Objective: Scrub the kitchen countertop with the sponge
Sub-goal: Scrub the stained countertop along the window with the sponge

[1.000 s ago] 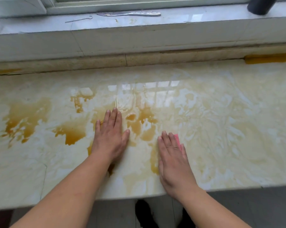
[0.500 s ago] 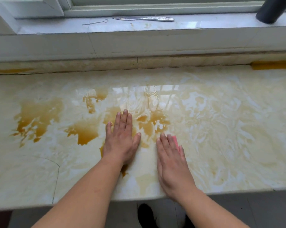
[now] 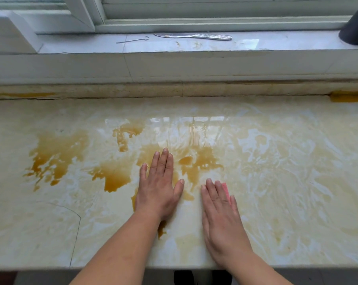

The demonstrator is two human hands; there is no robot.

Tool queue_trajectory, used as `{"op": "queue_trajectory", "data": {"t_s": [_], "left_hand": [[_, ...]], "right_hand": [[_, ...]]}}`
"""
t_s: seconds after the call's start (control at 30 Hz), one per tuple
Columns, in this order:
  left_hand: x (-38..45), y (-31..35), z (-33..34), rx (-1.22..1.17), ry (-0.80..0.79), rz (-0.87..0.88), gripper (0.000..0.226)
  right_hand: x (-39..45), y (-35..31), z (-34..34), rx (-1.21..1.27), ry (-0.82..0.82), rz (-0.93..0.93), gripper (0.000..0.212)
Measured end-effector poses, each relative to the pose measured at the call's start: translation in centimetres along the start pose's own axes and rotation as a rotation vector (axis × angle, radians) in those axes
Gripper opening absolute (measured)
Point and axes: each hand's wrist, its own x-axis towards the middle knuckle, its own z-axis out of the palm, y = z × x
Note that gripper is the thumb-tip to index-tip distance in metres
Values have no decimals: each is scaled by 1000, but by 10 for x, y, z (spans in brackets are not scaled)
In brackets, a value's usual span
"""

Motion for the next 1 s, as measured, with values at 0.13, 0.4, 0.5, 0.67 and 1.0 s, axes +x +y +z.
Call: {"op": "queue_trajectory", "data": {"t_s": [0.13, 0.4, 0.5, 0.67, 1.0], "left_hand": [[0, 1, 0, 6, 4, -11, 83], [-2, 1, 1, 33, 21, -19, 82], [-2, 1, 1, 27, 22, -23, 82], [-3, 1, 0, 37, 21, -32, 83], [-3, 2, 0, 50, 10, -26, 83]], "right_hand": [[47, 1, -10, 27, -29, 62, 64], [33, 4, -12, 21, -60, 28, 65], [44, 9, -12, 19, -86, 25, 65], [115, 2, -32, 35, -41, 38, 65], [68, 23, -30, -6, -37, -38, 65]]}}
